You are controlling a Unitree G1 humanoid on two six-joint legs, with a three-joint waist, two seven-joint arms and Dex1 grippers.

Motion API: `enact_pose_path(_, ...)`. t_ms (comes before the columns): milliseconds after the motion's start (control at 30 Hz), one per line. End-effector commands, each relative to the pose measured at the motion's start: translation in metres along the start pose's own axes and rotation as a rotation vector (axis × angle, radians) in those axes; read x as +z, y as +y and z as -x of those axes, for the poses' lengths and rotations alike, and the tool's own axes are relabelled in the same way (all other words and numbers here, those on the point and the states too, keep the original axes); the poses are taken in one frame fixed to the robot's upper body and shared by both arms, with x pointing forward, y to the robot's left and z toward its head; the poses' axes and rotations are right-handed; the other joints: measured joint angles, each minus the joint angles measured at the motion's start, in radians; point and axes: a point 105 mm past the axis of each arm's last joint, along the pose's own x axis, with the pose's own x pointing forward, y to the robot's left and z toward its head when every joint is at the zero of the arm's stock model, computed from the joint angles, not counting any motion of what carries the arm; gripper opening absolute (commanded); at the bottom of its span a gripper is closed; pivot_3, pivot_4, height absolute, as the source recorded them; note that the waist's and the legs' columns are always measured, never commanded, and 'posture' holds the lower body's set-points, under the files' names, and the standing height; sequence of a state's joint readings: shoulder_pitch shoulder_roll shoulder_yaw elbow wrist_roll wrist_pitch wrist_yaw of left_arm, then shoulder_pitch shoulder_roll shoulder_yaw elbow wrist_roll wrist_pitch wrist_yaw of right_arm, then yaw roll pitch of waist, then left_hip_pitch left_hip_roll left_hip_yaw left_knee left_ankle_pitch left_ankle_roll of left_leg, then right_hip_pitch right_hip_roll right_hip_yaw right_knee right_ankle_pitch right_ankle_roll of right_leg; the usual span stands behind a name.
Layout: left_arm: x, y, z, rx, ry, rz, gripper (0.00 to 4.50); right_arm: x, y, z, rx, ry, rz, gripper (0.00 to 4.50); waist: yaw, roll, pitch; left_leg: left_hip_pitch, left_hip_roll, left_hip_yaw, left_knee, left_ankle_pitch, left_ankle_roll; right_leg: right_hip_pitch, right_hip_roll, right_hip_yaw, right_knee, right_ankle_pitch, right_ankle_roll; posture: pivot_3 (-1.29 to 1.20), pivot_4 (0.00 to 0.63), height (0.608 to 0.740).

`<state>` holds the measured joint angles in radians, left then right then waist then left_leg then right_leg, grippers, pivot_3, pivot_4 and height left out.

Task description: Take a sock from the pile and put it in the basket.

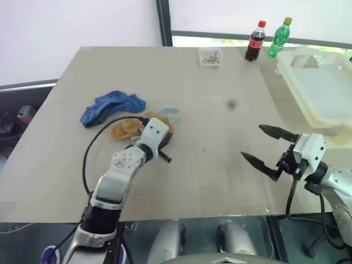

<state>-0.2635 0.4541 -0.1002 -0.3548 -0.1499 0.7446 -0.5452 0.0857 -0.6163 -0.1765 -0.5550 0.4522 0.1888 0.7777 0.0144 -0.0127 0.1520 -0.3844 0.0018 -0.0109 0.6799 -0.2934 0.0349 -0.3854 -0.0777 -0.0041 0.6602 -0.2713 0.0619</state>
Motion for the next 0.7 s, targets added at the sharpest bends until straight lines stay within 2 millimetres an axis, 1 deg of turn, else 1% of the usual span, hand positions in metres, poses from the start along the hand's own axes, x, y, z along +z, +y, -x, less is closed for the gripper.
enact_pose_path(33,0.012,-0.020,0.010,-0.146,-0.016,0.060,0.02,0.014,-0.001,0.006,-0.018,-0.023,0.046,4.50,0.000,0.000,0.000,0.000,0.000,0.000,0.000,0.000,0.000,0.000,0.000,0.000,0.000,0.000,0.000,0.00,0.150,0.740)
enact_pose_path(133,0.014,-0.026,0.010,-0.196,-0.003,0.108,0.02,0.014,0.000,0.009,-0.030,-0.014,0.041,4.50,-0.001,0.000,0.000,0.000,0.000,0.000,0.000,0.000,0.000,0.000,0.000,0.000,0.000,0.000,0.000,0.00,0.150,0.740)
enact_pose_path(233,0.014,-0.021,0.004,-0.159,0.006,0.078,0.02,0.015,0.001,0.011,-0.040,-0.008,0.039,4.50,-0.001,0.000,0.000,0.001,0.000,0.000,0.000,0.000,0.000,0.000,0.001,0.000,0.000,0.000,0.000,0.00,0.150,0.740)
enact_pose_path(367,-0.011,0.016,-0.009,0.057,0.123,0.056,0.02,0.016,0.002,0.013,-0.049,-0.001,0.039,4.50,-0.001,0.000,0.000,0.001,0.000,0.000,0.000,0.000,0.000,0.001,0.002,0.000,0.000,0.000,0.000,0.00,0.150,0.740)
enact_pose_path(400,-0.019,0.030,-0.011,0.131,0.160,0.051,0.02,0.016,0.002,0.013,-0.052,0.001,0.039,4.50,-0.002,0.000,0.000,0.002,-0.001,0.000,0.000,0.000,0.000,0.001,0.002,0.000,0.001,0.000,0.000,0.00,0.150,0.740)
enact_pose_path(467,-0.025,0.053,-0.014,0.263,0.190,0.031,0.02,0.016,0.002,0.014,-0.056,0.004,0.039,4.50,-0.002,0.000,0.000,0.002,0.000,0.000,0.000,0.000,0.001,0.002,0.003,0.000,0.000,0.000,0.000,0.00,0.150,0.740)
enact_pose_path(567,-0.021,0.073,-0.018,0.374,0.171,0.034,0.02,0.016,0.001,0.013,-0.057,0.005,0.040,4.50,-0.005,0.000,0.000,0.004,0.000,0.000,0.000,0.000,0.001,0.003,0.003,0.001,0.001,0.000,0.000,0.00,0.150,0.740)
enact_pose_path(633,-0.014,0.080,-0.020,0.403,0.136,0.039,0.02,0.016,0.001,0.012,-0.057,0.003,0.041,4.50,-0.003,0.000,0.000,0.005,0.000,0.000,0.000,0.000,0.000,0.003,0.004,0.001,0.001,0.000,0.000,0.00,0.150,0.740)
enact_pose_path(700,-0.003,0.082,-0.021,0.404,0.082,0.052,0.02,0.016,0.000,0.011,-0.057,-0.001,0.042,4.50,-0.004,0.000,0.000,0.004,0.000,0.000,0.000,0.000,0.000,0.003,0.004,0.001,0.001,0.000,0.000,0.00,0.150,0.740)
